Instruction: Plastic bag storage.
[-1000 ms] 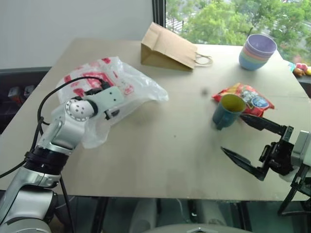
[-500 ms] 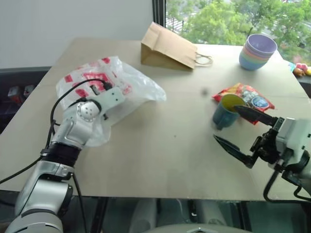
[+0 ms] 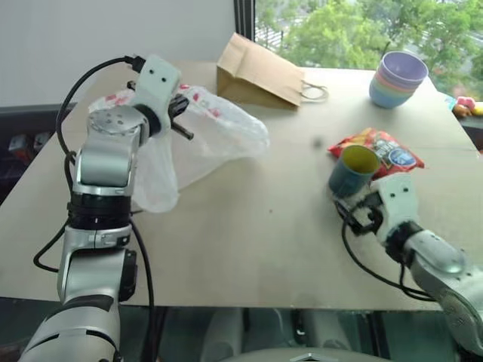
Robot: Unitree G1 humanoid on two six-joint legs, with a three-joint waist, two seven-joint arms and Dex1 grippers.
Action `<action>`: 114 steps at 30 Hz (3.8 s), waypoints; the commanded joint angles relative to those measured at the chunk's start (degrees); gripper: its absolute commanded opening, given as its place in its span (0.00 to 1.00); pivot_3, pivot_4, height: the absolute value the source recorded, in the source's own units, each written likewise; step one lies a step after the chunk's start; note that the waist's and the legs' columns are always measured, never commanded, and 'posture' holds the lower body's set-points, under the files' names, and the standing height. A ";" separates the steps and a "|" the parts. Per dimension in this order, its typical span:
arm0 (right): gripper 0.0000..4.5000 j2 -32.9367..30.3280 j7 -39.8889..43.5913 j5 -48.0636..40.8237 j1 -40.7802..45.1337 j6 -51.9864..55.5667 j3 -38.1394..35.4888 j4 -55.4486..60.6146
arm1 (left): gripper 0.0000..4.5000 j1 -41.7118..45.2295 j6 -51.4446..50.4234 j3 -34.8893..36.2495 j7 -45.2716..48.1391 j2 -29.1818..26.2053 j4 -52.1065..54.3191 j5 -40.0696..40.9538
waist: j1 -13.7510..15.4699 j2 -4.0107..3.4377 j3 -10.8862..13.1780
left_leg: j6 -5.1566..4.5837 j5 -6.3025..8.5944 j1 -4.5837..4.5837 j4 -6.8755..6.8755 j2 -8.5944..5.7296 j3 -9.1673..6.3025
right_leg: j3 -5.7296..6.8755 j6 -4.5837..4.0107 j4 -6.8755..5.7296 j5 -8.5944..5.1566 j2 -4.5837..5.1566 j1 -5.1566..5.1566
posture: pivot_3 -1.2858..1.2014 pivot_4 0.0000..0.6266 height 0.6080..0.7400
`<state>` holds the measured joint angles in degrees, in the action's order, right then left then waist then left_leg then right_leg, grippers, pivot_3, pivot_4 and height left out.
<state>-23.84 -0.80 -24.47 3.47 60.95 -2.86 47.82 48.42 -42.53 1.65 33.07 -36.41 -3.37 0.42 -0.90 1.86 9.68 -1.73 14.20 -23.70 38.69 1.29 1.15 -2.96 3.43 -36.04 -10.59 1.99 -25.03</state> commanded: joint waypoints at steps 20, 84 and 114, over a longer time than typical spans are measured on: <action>0.09 8.99 -2.62 8.19 11.29 11.20 -0.10 -4.07 | 0.00 3.99 -12.07 3.42 -1.04 1.71 5.69 7.01 | 0.04 -0.01 0.01 | 0.00 0.00 -0.16 -0.02 -0.04 0.03 | -0.03 -0.01 -0.07 0.02 0.04 -0.18 | 0.52 0.24 1.00; 0.99 -31.03 22.92 54.52 17.82 -42.57 23.82 -40.65 | 0.00 2.53 -21.75 4.82 -8.85 11.17 13.12 26.77 | -1.36 0.02 0.11 | 0.07 -0.08 -0.09 -0.13 -0.59 0.15 | -0.14 0.11 -0.64 -0.08 0.55 -0.52 | 0.52 0.24 1.00; 0.01 -23.45 43.53 25.31 9.36 -32.34 -0.62 -1.97 | 0.00 6.60 -19.25 7.83 -8.23 9.99 3.83 27.69 | -0.81 0.02 0.13 | 0.06 -0.08 -0.09 -0.04 -0.63 -0.13 | -0.02 0.14 -0.66 -0.07 0.54 -0.34 | 0.52 0.24 1.00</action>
<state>-47.53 41.31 3.83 11.89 25.38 -2.06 40.69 53.40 -63.19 9.95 23.50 -25.67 -0.27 27.65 -1.72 1.88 9.81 -1.68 14.13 -23.79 38.69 0.66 1.03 -2.98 3.58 -36.70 -10.66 2.53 -25.36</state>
